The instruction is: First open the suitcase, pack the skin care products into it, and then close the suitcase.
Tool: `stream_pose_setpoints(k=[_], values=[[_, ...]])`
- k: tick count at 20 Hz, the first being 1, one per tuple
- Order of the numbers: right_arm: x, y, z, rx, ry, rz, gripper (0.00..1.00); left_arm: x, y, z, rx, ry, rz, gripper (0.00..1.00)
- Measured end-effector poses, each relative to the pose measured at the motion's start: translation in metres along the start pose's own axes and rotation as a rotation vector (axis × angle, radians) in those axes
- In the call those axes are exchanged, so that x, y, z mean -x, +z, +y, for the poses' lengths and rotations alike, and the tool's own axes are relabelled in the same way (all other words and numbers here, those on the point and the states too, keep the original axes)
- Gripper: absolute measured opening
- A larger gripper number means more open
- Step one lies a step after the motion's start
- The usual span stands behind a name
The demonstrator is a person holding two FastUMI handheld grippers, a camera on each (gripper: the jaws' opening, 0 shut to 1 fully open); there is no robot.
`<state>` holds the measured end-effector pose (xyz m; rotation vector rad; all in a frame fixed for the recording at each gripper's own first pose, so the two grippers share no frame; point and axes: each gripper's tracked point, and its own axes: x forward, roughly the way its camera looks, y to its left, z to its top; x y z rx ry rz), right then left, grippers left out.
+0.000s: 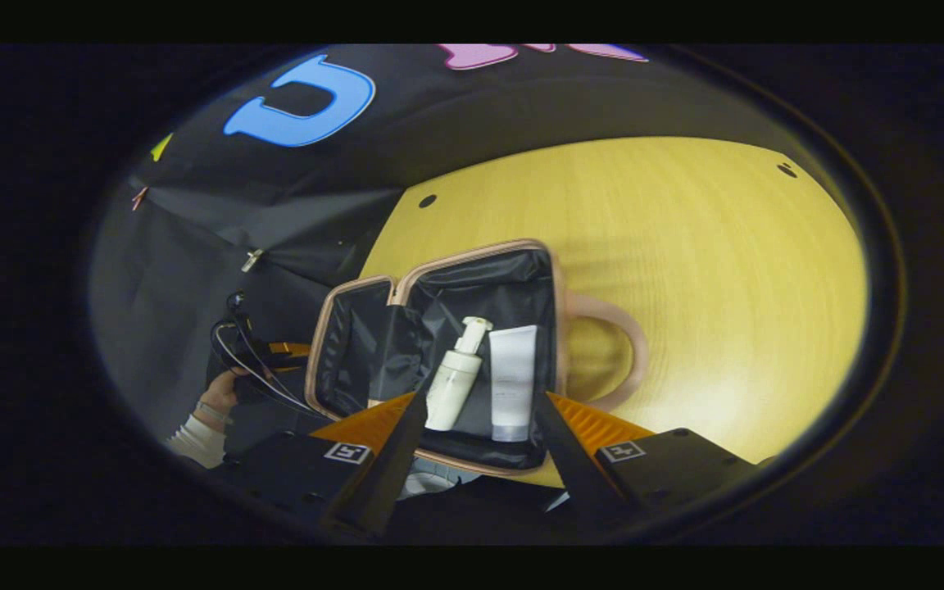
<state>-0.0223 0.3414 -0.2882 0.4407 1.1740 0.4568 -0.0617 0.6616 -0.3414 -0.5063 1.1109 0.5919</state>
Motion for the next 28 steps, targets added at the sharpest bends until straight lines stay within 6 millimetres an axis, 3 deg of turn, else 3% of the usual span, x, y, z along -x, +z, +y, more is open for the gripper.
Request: stream_pose_setpoints(k=[4,5,6,9,13,16,18,23,27,28], values=[[0.004,-0.005,-0.006,-0.046,-0.013,-0.005,0.85,-0.025,-0.001,-0.004,-0.095,0.033,0.030,0.89],[0.004,-0.007,-0.007,-0.050,-0.015,-0.006,0.85,-0.022,-0.004,-0.018,-0.102,-0.028,0.052,0.84],[0.006,-0.008,-0.006,-0.054,-0.018,-0.004,0.85,-0.024,0.001,-0.024,-0.113,-0.053,0.035,0.85],[0.008,-0.010,-0.004,-0.066,-0.020,-0.008,0.85,-0.027,0.002,-0.023,-0.176,-0.024,0.044,0.20],[0.013,-0.010,-0.002,-0.060,-0.008,-0.028,0.85,-0.005,0.010,-0.031,-0.150,-0.074,-0.008,0.13],[0.022,-0.005,0.001,-0.041,0.021,-0.055,0.85,0.028,0.022,-0.038,-0.188,-0.110,-0.077,0.11],[0.031,-0.002,0.003,-0.018,0.048,-0.084,0.85,0.063,0.035,-0.053,-0.197,-0.158,-0.145,0.10],[0.060,0.007,0.001,0.087,0.088,-0.158,0.85,0.183,0.049,-0.119,-0.210,-0.333,-0.300,0.08],[0.094,0.018,-0.004,0.134,0.120,-0.217,0.85,0.258,0.038,-0.184,-0.273,-0.449,-0.376,0.08],[0.094,0.021,-0.003,0.139,0.131,-0.232,0.85,0.271,0.035,-0.203,-0.290,-0.474,-0.387,0.08]])
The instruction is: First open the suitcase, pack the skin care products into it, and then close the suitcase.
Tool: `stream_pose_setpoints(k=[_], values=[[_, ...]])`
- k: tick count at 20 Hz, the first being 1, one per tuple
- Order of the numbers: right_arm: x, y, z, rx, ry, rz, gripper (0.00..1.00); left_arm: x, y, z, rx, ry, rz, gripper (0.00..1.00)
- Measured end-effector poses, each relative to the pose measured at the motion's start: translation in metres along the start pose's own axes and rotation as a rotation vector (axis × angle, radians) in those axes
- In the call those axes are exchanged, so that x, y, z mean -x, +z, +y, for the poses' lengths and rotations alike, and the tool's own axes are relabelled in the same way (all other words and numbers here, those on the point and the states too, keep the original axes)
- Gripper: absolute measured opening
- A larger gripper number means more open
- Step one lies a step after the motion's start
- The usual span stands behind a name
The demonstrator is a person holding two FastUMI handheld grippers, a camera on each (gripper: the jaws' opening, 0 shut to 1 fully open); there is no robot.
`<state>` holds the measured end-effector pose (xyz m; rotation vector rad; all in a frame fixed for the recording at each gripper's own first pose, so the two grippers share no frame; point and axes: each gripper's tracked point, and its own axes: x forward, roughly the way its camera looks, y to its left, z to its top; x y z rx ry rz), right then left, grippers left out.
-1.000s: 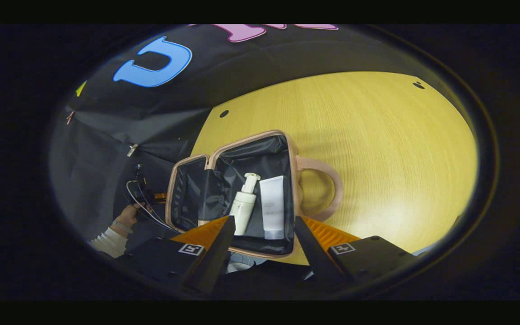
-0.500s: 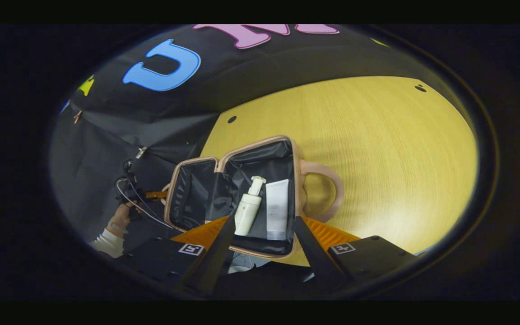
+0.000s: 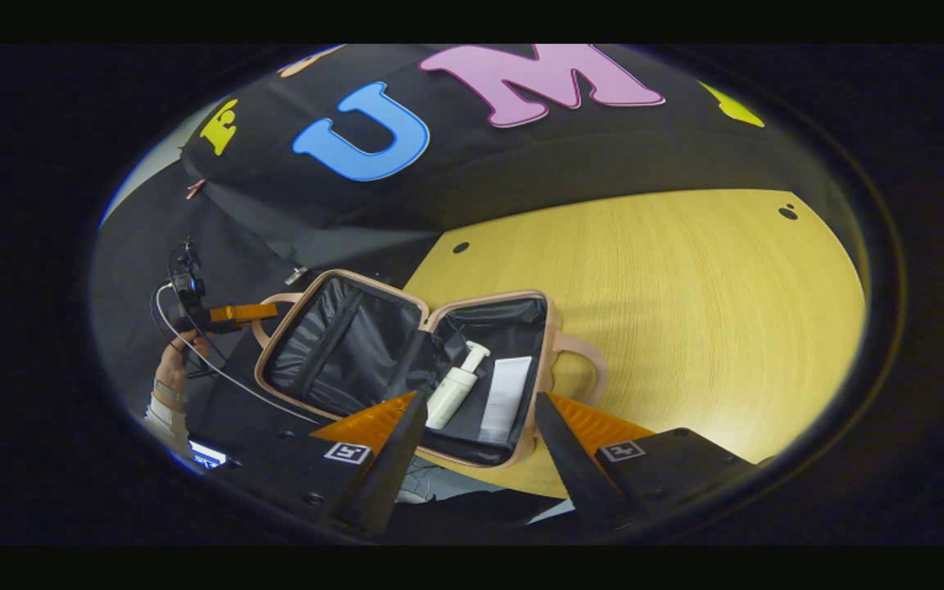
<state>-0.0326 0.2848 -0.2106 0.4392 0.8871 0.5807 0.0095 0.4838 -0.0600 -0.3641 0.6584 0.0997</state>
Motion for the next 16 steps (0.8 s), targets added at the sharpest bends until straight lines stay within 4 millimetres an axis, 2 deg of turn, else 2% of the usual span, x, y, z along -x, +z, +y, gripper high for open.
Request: stream_pose_setpoints(k=[3,5,7,10,12,16], values=[[0.021,0.004,-0.004,0.011,0.025,-0.029,0.85,0.002,0.005,-0.078,-0.031,-0.099,-0.016,0.08],[0.040,0.007,-0.014,0.037,0.038,-0.046,0.85,0.004,0.000,-0.122,-0.064,-0.168,-0.010,0.08],[0.054,0.011,-0.036,0.065,0.010,-0.056,0.85,-0.004,-0.018,-0.169,-0.097,-0.228,0.013,0.08],[0.085,0.021,-0.059,0.055,-0.007,-0.101,0.85,-0.037,-0.062,-0.229,-0.147,-0.303,0.075,0.08],[0.104,0.022,-0.080,0.041,-0.030,-0.119,0.85,-0.073,-0.094,-0.255,-0.161,-0.331,0.122,0.08],[0.139,0.020,-0.121,0.053,-0.092,-0.129,0.85,-0.137,-0.152,-0.270,-0.162,-0.324,0.241,0.08]])
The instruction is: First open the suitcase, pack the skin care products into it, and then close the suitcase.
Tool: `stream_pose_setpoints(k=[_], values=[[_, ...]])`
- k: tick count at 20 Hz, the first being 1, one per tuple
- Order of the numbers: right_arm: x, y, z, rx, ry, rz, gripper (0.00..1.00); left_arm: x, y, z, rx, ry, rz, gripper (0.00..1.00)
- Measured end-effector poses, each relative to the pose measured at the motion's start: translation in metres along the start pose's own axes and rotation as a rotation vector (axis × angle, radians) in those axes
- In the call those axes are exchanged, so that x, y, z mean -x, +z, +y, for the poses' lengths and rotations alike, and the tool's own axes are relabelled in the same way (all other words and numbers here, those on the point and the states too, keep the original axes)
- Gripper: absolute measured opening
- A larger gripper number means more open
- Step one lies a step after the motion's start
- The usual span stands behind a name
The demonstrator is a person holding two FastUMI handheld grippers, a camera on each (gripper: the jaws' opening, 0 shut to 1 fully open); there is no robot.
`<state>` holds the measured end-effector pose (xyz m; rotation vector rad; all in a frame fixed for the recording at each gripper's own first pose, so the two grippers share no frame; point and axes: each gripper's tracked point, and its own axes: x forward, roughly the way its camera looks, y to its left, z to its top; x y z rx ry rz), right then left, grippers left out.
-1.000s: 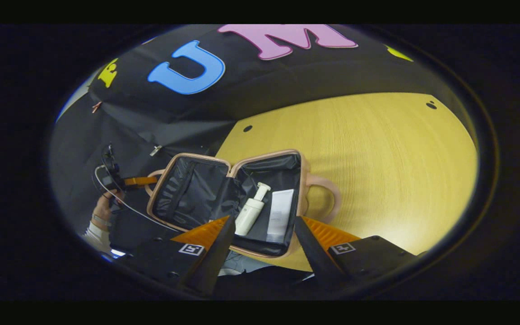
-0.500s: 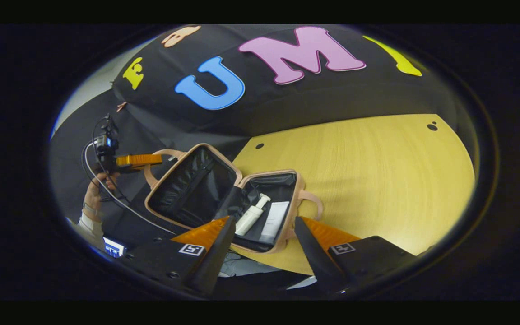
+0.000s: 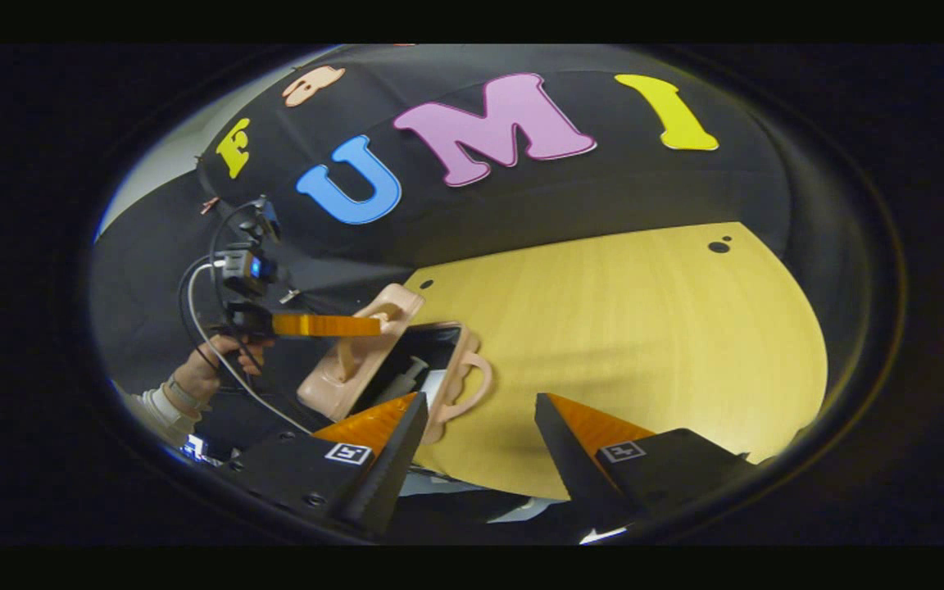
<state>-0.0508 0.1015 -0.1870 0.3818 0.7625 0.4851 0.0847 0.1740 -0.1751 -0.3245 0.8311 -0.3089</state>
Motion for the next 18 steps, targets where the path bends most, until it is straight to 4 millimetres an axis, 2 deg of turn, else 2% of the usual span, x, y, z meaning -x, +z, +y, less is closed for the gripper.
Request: stream_pose_setpoints(k=[4,8,10,11,13,14,15,17,18], values=[[0.028,0.001,-0.031,-0.015,-0.028,-0.012,0.85,-0.050,-0.040,-0.009,0.037,0.053,0.097,0.09],[0.046,0.001,-0.057,-0.013,-0.036,-0.010,0.85,-0.073,-0.060,-0.007,0.059,0.070,0.118,0.10],[0.051,-0.002,-0.067,0.009,-0.026,0.001,0.85,-0.085,-0.069,-0.003,0.056,0.132,0.146,0.18],[0.051,-0.002,-0.073,0.027,-0.020,0.004,0.85,-0.081,-0.068,-0.007,0.049,0.149,0.134,0.26],[0.046,0.000,-0.082,0.065,-0.018,0.001,0.85,-0.070,-0.053,-0.017,-0.037,0.197,0.069,0.41],[0.044,0.000,-0.086,0.089,-0.020,-0.006,0.85,-0.061,-0.043,-0.023,-0.111,0.241,0.021,0.67],[0.041,0.003,-0.088,0.124,-0.026,-0.014,0.85,-0.049,-0.034,-0.027,-0.180,0.276,-0.015,0.81],[0.037,0.016,-0.092,0.210,-0.049,-0.060,0.85,-0.019,-0.009,-0.039,-0.339,0.368,-0.117,0.97],[0.035,0.025,-0.090,0.252,-0.057,-0.088,0.85,-0.002,0.006,-0.052,-0.410,0.393,-0.180,0.98]])
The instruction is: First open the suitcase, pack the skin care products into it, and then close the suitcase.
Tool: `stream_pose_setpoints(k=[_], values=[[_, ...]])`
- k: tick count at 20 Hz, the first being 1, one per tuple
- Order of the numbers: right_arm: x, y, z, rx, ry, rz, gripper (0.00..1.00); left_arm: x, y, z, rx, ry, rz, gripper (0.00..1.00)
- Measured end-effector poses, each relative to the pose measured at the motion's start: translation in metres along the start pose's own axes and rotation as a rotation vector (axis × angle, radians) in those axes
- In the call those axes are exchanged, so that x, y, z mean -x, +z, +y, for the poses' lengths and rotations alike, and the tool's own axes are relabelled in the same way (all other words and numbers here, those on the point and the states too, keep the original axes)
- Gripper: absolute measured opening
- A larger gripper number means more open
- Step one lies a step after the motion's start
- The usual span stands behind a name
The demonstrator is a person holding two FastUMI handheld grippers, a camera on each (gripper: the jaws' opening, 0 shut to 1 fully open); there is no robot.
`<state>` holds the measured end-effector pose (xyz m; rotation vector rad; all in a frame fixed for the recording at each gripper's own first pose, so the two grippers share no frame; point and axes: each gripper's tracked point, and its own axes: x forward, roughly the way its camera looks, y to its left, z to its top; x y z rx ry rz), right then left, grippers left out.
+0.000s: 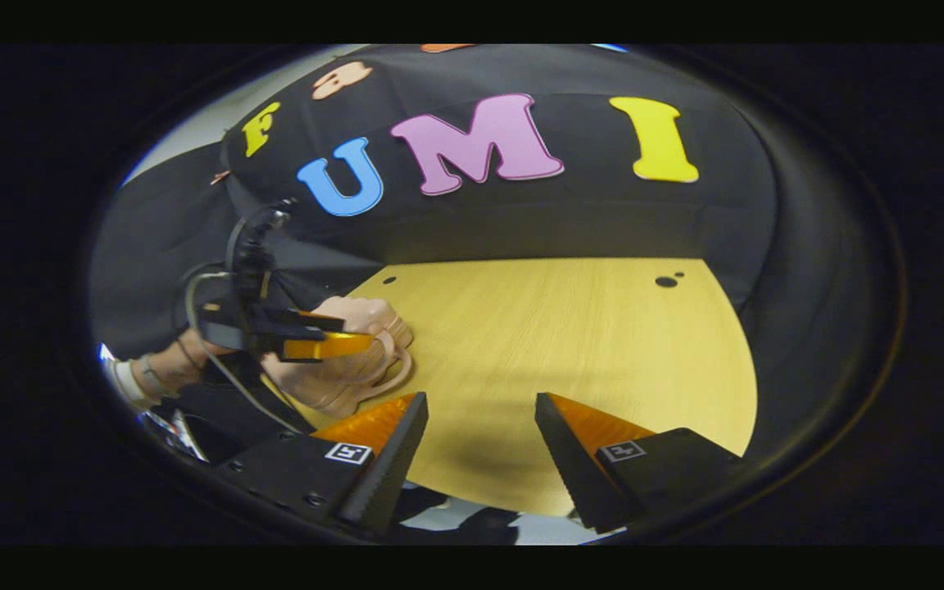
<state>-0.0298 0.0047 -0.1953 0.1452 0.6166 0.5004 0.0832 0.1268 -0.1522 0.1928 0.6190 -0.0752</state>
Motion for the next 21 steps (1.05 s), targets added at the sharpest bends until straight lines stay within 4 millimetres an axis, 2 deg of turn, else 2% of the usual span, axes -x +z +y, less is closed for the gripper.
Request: stream_pose_setpoints(k=[2,3,5,6,7,11,13,15,17,20,21], values=[[-0.001,0.031,0.002,0.048,-0.028,-0.088,0.86,0.028,0.037,-0.004,-0.071,0.043,-0.142,0.98],[0.003,0.051,0.005,0.056,-0.043,-0.146,0.77,0.043,0.058,-0.010,-0.077,0.055,-0.214,0.98],[0.017,0.094,0.013,0.068,-0.082,-0.268,0.82,0.075,0.087,-0.017,-0.050,0.063,-0.342,0.98],[0.028,0.114,0.016,0.082,-0.116,-0.330,0.92,0.094,0.102,-0.017,-0.029,0.065,-0.399,0.98],[0.037,0.132,0.015,0.099,-0.164,-0.382,0.96,0.112,0.117,-0.014,-0.013,0.064,-0.458,0.98],[0.075,0.188,0.041,0.157,-0.281,-0.566,0.98,0.158,0.156,-0.004,0.015,0.060,-0.630,0.97],[0.086,0.203,0.058,0.170,-0.316,-0.625,0.97,0.182,0.174,0.011,0.013,0.056,-0.676,0.97],[0.092,0.215,0.076,0.165,-0.328,-0.666,0.98,0.198,0.181,0.022,0.035,0.042,-0.715,0.97],[0.093,0.219,0.092,0.165,-0.327,-0.689,0.98,0.201,0.180,0.027,0.095,0.016,-0.719,0.97],[0.091,0.223,0.111,0.185,-0.316,-0.700,0.98,0.203,0.174,0.052,0.146,0.038,-0.725,0.98],[0.090,0.222,0.118,0.198,-0.307,-0.700,0.93,0.204,0.171,0.058,0.145,0.056,-0.722,0.96]])
